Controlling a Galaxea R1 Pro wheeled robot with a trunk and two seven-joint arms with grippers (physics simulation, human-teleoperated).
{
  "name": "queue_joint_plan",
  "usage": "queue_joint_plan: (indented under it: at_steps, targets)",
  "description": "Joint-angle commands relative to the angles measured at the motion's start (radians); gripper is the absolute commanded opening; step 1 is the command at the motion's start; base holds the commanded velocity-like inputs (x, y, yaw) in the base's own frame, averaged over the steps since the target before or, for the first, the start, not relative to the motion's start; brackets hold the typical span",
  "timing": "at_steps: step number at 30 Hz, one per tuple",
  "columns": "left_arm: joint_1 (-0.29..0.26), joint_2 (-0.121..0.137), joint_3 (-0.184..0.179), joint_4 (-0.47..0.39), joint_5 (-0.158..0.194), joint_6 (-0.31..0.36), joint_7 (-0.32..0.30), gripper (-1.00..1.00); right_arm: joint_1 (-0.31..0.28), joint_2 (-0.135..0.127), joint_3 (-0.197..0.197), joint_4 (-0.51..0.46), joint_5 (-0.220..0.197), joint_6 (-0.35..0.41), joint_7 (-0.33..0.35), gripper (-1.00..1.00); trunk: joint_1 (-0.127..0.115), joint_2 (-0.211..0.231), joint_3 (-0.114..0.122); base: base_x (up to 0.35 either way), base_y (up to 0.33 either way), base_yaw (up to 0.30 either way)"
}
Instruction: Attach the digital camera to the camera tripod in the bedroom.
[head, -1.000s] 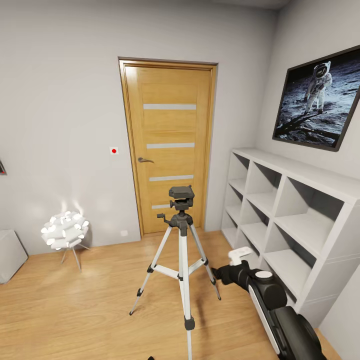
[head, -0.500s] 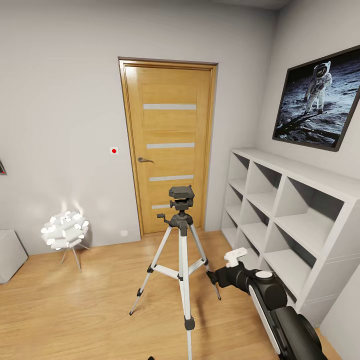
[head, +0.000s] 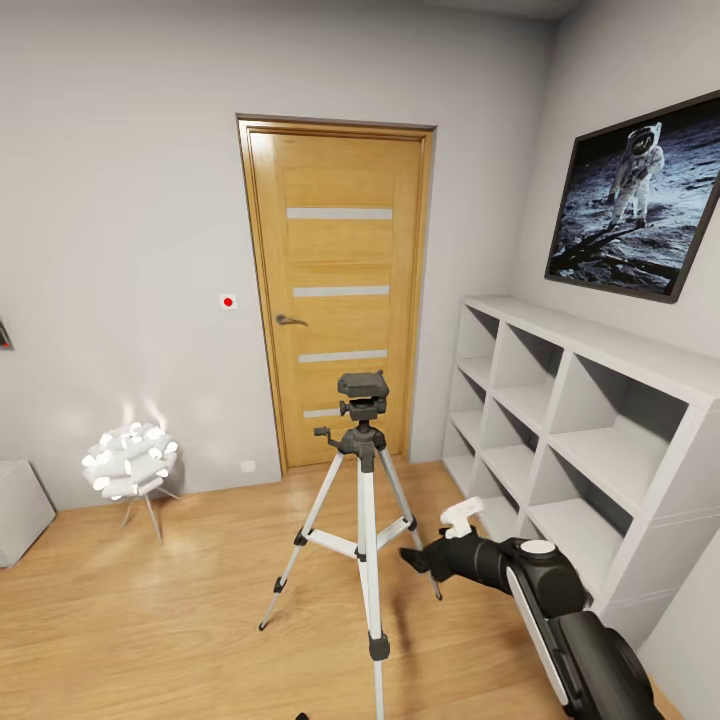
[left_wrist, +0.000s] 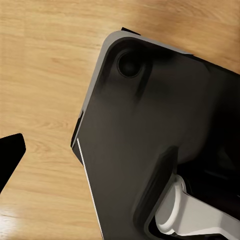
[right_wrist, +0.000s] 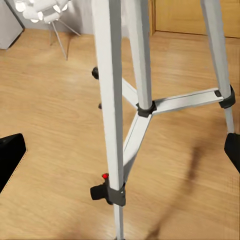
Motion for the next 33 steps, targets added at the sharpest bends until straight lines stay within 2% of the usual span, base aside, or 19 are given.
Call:
queue_joint_plan:
  at_steps: [1,5,10,14,15,18,26,33]
  targets:
    - [0.0,0.0,0.0,0.0,0.003,-0.002,0.0,1.0,0.0,0.002,0.001,0.0,0.013,0.0,0.011,1.0,0.0,-0.001,0.0,0.0,0.0,0.0]
    - [0.0,0.0,0.0,0.0,0.003,-0.002,0.0,1.0,0.0,0.007,0.002,0.004,0.017,-0.005,0.009,1.0,0.0,-0.001,0.0,0.0,0.0,0.0]
    - [0.0,0.0,0.0,0.0,0.003,-0.002,0.0,1.0,0.0,0.012,0.003,0.01,0.016,-0.01,-0.025,1.0,0.0,-0.001,0.0,0.0,0.0,0.0]
    - [0.0,0.0,0.0,0.0,0.003,-0.002,0.0,1.0,0.0,0.056,0.004,0.012,0.012,-0.026,-0.073,1.0,0.0,-0.001,0.0,0.0,0.0,0.0]
    - [0.0,0.0,0.0,0.0,0.003,-0.002,0.0,1.0,0.0,0.079,0.005,0.012,0.012,-0.029,-0.081,1.0,0.0,-0.001,0.0,0.0,0.0,0.0]
    - [0.0,0.0,0.0,0.0,0.002,-0.002,0.0,1.0,0.0,0.12,0.006,0.012,0.013,-0.035,-0.092,1.0,0.0,-0.001,0.0,0.0,0.0,0.0]
    - [0.0,0.0,0.0,0.0,0.002,-0.002,0.0,1.0,0.0,0.154,0.008,0.012,0.009,-0.066,-0.098,1.0,0.0,-0.001,0.0,0.0,0.0,0.0]
    - [0.0,0.0,0.0,0.0,0.003,-0.002,0.0,1.0,0.0,0.19,0.056,0.012,0.012,-0.114,-0.1,1.0,0.0,-0.001,0.0,0.0,0.0,0.0]
